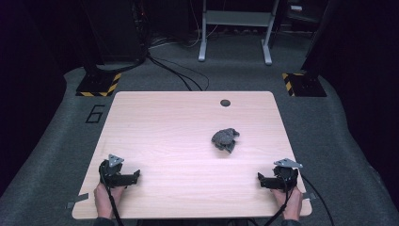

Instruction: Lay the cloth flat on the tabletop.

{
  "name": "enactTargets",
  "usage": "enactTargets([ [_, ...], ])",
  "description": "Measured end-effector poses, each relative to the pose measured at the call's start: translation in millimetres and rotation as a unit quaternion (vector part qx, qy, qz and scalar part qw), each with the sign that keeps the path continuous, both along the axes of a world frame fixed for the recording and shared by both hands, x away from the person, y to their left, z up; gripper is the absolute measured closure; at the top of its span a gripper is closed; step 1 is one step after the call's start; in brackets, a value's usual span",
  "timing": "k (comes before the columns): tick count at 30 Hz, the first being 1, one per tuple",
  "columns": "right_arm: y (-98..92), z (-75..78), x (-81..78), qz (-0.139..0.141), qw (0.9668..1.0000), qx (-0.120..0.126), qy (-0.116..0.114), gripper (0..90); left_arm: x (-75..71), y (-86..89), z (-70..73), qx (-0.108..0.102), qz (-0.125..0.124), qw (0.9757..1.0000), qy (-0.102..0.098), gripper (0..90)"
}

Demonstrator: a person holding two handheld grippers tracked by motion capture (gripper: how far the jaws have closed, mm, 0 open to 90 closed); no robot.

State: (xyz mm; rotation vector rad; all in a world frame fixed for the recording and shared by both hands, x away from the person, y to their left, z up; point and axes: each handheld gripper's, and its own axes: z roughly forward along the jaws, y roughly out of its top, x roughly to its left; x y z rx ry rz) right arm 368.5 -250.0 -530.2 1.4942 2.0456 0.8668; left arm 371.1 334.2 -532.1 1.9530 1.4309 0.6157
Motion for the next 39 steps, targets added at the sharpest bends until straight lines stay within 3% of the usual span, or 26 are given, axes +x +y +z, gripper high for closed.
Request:
enactTargets([
  [12, 0.8, 0.9, 1.9, -0.018, 0.9998, 0.004, 0.006, 0.0, 0.6, -0.6, 0.0, -0.001, -0.001, 1.0, 0.0, 0.3],
  [17, 1.8, 3.1, 2.1, -0.024, 0.9997, -0.007, 0.003, 0.0, 0.7, -0.6, 0.0, -0.001, -0.002, 1.0, 0.0, 0.3],
  [18, 1.6, 4.9, 3.3, -0.024, 0.9995, 0.018, 0.004, 0.0, 0.8, -0.7, 0.0, -0.001, -0.002, 1.0, 0.0, 0.3],
  [19, 2.2, 5.8, 4.0, -0.023, 0.9993, 0.028, 0.003, 0.0, 0.8, -0.7, 0.0, -0.001, -0.002, 1.0, 0.0, 0.3],
  [28, 35.8, 26.9, 19.7, 0.03, 0.9986, 0.043, 0.001, 0.8, 1.0, -0.7, 0.1, 0.0, -0.001, 1.0, 0.001, 0.2],
  [34, 53.7, 32.3, 34.0, 0.058, 0.9971, 0.048, -0.003, 2.4, 1.0, -0.7, 0.1, 0.0, -0.001, 1.0, 0.001, 0.3],
  [39, 80.5, 34.6, 59.2, 0.085, 0.9951, 0.05, 0.004, 6.4, 0.9, -0.6, 0.2, 0.001, -0.002, 1.0, 0.001, 0.3],
])
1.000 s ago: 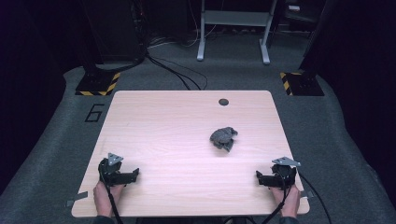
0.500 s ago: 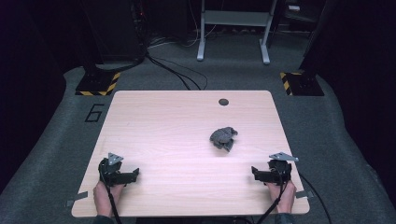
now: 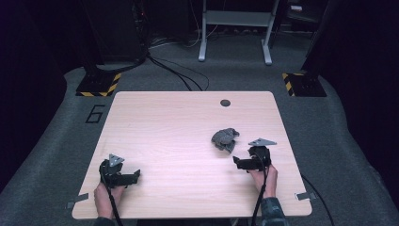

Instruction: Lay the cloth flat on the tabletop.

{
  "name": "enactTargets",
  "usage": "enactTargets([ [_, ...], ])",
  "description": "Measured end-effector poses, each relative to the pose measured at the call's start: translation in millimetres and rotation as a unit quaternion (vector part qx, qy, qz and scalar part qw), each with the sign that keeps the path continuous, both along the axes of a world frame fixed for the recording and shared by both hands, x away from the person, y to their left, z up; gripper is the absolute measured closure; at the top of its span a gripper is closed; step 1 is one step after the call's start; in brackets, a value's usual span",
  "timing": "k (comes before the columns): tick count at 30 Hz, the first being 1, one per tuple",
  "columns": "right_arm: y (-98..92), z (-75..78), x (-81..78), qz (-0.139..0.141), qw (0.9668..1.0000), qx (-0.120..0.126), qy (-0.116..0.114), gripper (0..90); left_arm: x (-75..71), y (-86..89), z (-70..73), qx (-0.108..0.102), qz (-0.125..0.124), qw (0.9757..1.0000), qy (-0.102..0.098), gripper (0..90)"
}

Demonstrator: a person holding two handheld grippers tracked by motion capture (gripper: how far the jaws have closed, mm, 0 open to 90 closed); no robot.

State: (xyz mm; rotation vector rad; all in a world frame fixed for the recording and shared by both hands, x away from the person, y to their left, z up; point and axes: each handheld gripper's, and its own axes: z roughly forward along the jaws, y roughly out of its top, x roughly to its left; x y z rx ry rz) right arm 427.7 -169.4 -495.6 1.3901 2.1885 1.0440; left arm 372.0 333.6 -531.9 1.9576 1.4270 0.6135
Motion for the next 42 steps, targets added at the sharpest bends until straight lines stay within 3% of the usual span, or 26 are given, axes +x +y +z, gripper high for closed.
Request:
enactTargets([
  [3, 13.8, -0.8, 15.9, 0.016, 0.9998, -0.008, -0.003, 10.7, 0.0, 0.0, -0.1, 0.0, 0.0, 1.0, -0.001, 0.3],
  [7, 24.8, -4.3, 28.8, 0.017, 0.9997, -0.015, -0.004, 14.9, 0.0, 0.0, 0.0, 0.0, 0.0, 1.0, 0.0, 0.3],
  [8, 29.7, -7.8, 35.9, 0.016, 0.9997, -0.017, -0.004, 19.6, -0.1, -0.1, 0.0, 0.0, 0.0, 1.0, 0.0, 0.3],
  [15, 36.0, -14.6, 44.8, 0.013, 0.9996, -0.021, -0.013, 35.0, 0.0, 0.0, 0.0, 0.0, 0.0, 1.0, 0.0, 0.3],
  [16, 38.4, -16.6, 46.0, 0.014, 0.9996, -0.022, -0.008, 42.3, 0.0, 0.0, -0.1, 0.0, 0.0, 1.0, 0.0, 0.4],
  [20, 39.0, -20.8, 48.1, 0.015, 0.9995, -0.029, 0.001, 53.1, 0.0, 0.0, -0.1, -0.001, 0.0, 1.0, 0.0, 0.3],
  [21, 38.7, -22.6, 47.9, 0.019, 0.9994, -0.029, 0.001, 61.7, 0.0, 0.0, -0.1, 0.0, 0.0, 1.0, 0.0, 0.3],
  [22, 38.7, -22.6, 47.9, 0.019, 0.9994, -0.029, 0.001, 61.7, 0.0, 0.0, -0.1, 0.0, 0.0, 1.0, 0.0, 0.3],
  [24, 40.7, -22.2, 47.2, 0.019, 0.9991, -0.038, -0.004, 74.1, 0.0, 0.0, -0.1, -0.001, 0.0, 1.0, 0.0, 0.3],
  [26, 40.8, -21.8, 47.4, 0.022, 0.999, -0.038, -0.002, 78.7, 0.1, 0.0, -0.1, 0.0, 0.0, 1.0, -0.001, 0.3],
  [34, 40.4, -17.3, 42.0, 0.025, 0.9994, -0.023, -0.007, 82.4, -0.2, -0.3, -0.1, 0.0, 0.001, 1.0, -0.002, 0.5],
  [39, 44.9, -2.3, 26.6, 0.04, 0.9986, -0.014, -0.031, 82.5, -0.2, -0.4, -0.1, 0.0, 0.001, 1.0, -0.002, 0.5],
  [42, 46.7, 2.5, 19.6, 0.042, 0.9985, -0.009, -0.033, 82.5, -0.2, -0.4, -0.1, 0.0, 0.001, 1.0, -0.002, 0.5],
])
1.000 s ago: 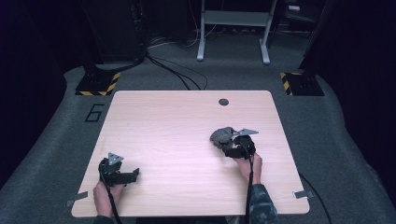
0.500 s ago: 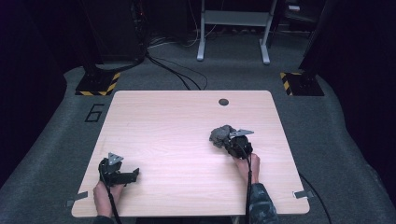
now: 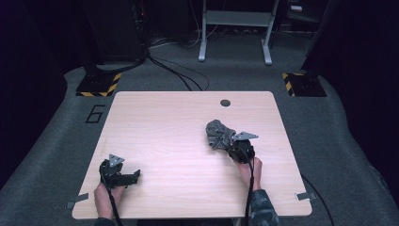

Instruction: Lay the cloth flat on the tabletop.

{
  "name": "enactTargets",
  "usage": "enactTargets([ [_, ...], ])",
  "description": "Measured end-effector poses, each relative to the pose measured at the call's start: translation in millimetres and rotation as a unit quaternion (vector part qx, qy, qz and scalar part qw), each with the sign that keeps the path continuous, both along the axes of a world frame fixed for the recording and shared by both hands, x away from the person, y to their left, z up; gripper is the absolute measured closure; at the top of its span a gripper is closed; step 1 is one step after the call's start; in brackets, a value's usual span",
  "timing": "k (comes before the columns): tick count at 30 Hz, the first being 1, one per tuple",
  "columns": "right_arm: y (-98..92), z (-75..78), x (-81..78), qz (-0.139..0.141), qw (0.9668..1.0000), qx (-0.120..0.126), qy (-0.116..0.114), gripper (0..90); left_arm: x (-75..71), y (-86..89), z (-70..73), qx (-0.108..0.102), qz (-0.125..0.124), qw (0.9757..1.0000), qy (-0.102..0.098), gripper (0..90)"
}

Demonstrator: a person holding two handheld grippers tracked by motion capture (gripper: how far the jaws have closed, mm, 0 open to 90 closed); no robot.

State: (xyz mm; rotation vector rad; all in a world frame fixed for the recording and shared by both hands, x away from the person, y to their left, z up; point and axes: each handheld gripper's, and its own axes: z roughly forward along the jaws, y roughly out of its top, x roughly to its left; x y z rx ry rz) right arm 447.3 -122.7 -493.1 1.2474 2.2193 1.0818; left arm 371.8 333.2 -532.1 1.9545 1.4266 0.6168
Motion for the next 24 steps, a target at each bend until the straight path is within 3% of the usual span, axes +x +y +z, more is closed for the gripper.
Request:
enactTargets([
  [2, 2.3, 4.2, -7.5, 0.009, 0.9999, 0.01, -0.003, 82.5, 0.0, 0.0, 0.0, 0.0, 0.0, 1.0, 0.0, 0.5],
  [8, 8.5, 7.6, -19.5, 0.026, 0.9996, 0.009, -0.005, 82.4, 0.0, 0.0, 0.0, 0.001, 0.0, 1.0, 0.0, 0.5],
  [9, 11.0, 7.3, -24.5, 0.029, 0.9994, 0.019, 0.001, 82.4, 0.0, 0.0, 0.0, 0.0, 0.0, 1.0, 0.0, 0.5],
  [18, 18.3, 2.1, -48.7, 0.045, 0.9982, 0.039, 0.012, 82.1, -0.1, 0.0, 0.0, 0.001, 0.0, 1.0, 0.0, 0.5],
  [24, 27.6, -3.7, -74.5, 0.067, 0.9961, 0.055, 0.019, 81.6, -0.1, 0.2, 0.5, 0.002, -0.001, 1.0, 0.003, 0.5],
])
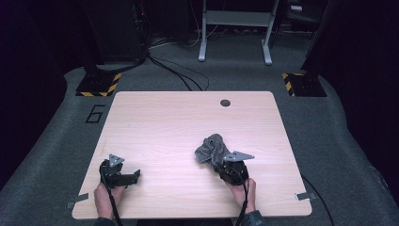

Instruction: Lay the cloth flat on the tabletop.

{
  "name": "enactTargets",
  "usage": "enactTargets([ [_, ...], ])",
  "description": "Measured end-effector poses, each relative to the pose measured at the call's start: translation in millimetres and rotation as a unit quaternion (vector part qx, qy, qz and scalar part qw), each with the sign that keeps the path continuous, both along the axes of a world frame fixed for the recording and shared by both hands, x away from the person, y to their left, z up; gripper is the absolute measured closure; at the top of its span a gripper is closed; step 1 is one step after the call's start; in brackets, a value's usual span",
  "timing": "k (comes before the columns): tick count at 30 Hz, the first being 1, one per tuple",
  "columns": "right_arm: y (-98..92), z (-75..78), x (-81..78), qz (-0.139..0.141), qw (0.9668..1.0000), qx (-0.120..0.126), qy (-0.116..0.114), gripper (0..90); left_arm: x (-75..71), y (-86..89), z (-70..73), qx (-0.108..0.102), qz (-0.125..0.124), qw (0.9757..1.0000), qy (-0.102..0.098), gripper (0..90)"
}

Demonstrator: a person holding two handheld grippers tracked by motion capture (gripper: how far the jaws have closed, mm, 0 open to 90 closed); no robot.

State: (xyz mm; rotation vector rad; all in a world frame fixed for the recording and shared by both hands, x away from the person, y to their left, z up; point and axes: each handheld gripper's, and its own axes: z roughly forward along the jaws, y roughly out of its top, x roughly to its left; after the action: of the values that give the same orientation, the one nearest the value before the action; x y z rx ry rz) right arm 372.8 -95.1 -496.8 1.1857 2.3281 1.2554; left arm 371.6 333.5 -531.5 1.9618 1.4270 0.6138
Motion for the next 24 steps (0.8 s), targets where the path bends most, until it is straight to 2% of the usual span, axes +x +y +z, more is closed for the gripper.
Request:
enactTargets([
  [1, 0.0, 0.0, 0.0, 0.0, 1.0, 0.0, 0.0, 81.6, 0.0, -0.1, -0.3, 0.0, 0.001, 1.0, -0.002, 0.5],
  [3, 4.4, -0.7, -13.7, 0.01, 0.9999, 0.001, -0.002, 81.1, 0.0, -0.3, -0.5, -0.001, 0.001, 1.0, -0.003, 0.5],
  [5, 5.3, -1.0, -17.2, 0.011, 0.9999, 0.0, -0.001, 80.7, 0.1, -0.2, -0.5, 0.0, 0.001, 1.0, -0.003, 0.5],
  [6, 6.0, -2.6, -24.1, 0.014, 0.9999, 0.002, 0.001, 75.5, 0.0, -0.3, -0.4, 0.0, 0.002, 1.0, -0.003, 0.5],
  [7, 5.3, -3.2, -26.3, 0.009, 1.0, 0.003, 0.003, 67.7, 0.0, -0.4, -0.4, 0.0, 0.002, 1.0, -0.003, 0.5],
  [8, 4.6, -3.9, -27.3, 0.002, 1.0, 0.004, 0.003, 63.9, 0.1, -0.5, -0.6, -0.001, 0.003, 1.0, -0.004, 0.5],
  [10, 3.0, -4.9, -28.4, -0.003, 1.0, 0.009, 0.003, 63.6, 0.1, -0.6, -0.7, -0.002, 0.003, 1.0, -0.004, 0.5],
  [12, -0.7, -4.2, -32.4, -0.02, 0.9997, 0.014, -0.009, 58.1, 0.1, -0.5, -0.4, -0.002, 0.003, 1.0, -0.002, 0.5],
  [15, -2.5, -0.4, -34.8, -0.029, 0.9992, 0.015, -0.022, 57.6, 0.2, -0.5, -0.4, -0.002, 0.004, 1.0, -0.002, 0.5],
  [16, -3.2, 4.8, -37.1, -0.034, 0.9988, 0.011, -0.033, 55.9, -0.2, -1.7, -0.3, -0.003, 0.015, 0.9999, -0.002, 0.6],
  [17, -3.2, 4.8, -37.1, -0.034, 0.9988, 0.011, -0.033, 55.9, -0.2, -1.7, -0.3, -0.003, 0.015, 0.9999, -0.002, 0.9],
  [18, -4.3, 9.5, -38.1, -0.031, 0.9986, 0.007, -0.042, 55.0, 0.9, -3.9, -0.1, -0.004, 0.032, 0.9995, -0.002, 1.1],
  [19, -4.3, 9.5, -38.1, -0.031, 0.9986, 0.007, -0.042, 55.0, 0.9, -3.9, -0.1, -0.004, 0.032, 0.9995, -0.002, 1.1],
  [21, -4.8, 14.4, -38.7, -0.033, 0.9983, 0.014, -0.045, 54.6, 2.2, -12.1, 4.3, 0.015, 0.05, 0.9986, 0.004, 2.7],
  [23, -3.8, 16.6, -38.5, -0.032, 0.9984, 0.009, -0.045, 55.4, 0.7, -22.1, 9.8, 0.003, 0.04, 0.9991, -0.012, 1.3],
  [24, -3.8, 16.6, -38.5, -0.032, 0.9984, 0.009, -0.045, 55.4, 0.7, -22.1, 9.8, 0.003, 0.04, 0.9991, -0.012, 1.8],
])
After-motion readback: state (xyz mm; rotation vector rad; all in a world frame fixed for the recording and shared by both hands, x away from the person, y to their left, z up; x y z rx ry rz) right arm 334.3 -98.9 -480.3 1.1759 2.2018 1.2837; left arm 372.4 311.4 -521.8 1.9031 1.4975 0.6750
